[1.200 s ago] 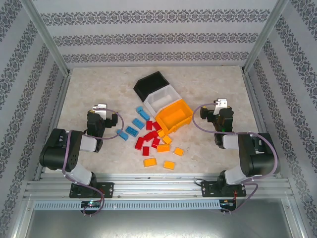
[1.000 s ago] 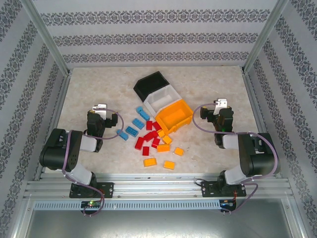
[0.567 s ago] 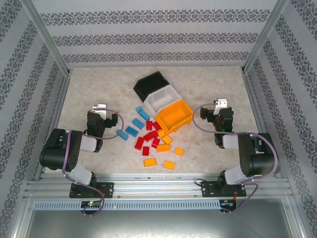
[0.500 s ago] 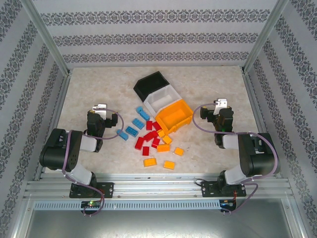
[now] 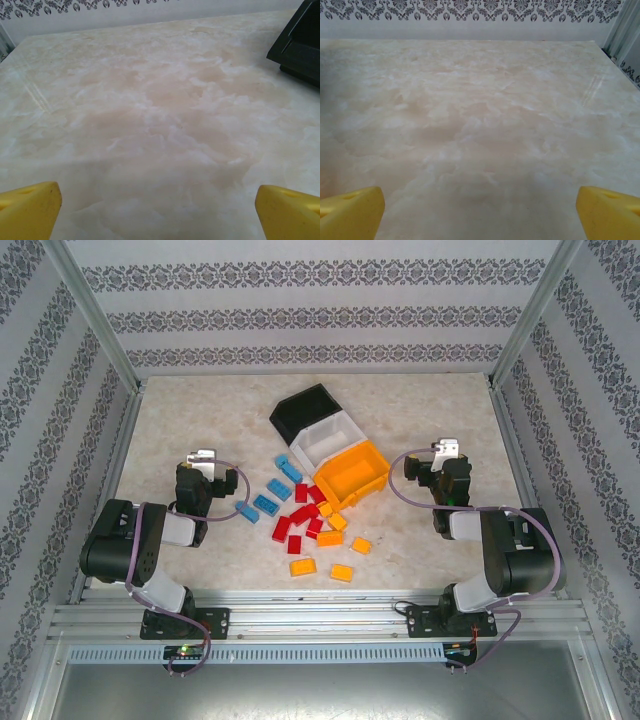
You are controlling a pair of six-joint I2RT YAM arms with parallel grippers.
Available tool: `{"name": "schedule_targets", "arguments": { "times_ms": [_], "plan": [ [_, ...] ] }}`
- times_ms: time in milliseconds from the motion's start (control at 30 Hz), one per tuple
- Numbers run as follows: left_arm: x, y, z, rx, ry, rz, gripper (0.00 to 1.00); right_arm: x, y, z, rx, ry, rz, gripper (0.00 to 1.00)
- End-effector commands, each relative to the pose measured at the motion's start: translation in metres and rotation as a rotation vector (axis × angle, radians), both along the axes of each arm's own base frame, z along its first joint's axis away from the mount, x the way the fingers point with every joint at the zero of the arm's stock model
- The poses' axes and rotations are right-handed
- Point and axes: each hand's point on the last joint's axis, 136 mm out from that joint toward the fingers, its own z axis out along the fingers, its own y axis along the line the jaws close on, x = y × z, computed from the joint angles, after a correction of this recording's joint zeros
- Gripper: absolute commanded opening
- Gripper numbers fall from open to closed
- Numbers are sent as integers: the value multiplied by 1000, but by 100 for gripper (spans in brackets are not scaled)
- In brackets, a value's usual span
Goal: Sort the legos into containers by color
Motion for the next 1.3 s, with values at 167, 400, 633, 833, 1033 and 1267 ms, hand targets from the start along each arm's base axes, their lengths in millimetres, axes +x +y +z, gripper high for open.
{"name": "schedule_targets", "arguments": {
  "times_ms": [167,400,633,833,1033,1267],
  "plan": [
    [1,19,9,-4,-39,114,100,2,-1,2,35,-9,24,98],
    [-1,42,12,-28,-36,229,100,-1,-20,29,-6,22,-125,98],
    [2,35,13,-21,-24,198,100,-8,1,65,349,205,-133,98],
    [2,24,22,-18,-37,120,100,-28,74,67,480,342,149,98],
    [-29,44,96,-127,-107,290,100,-73,117,44,328,491,262,98],
    [-43,6,119,-427,178,256,100,-133,143,0,241,738,299,96]
  ]
}}
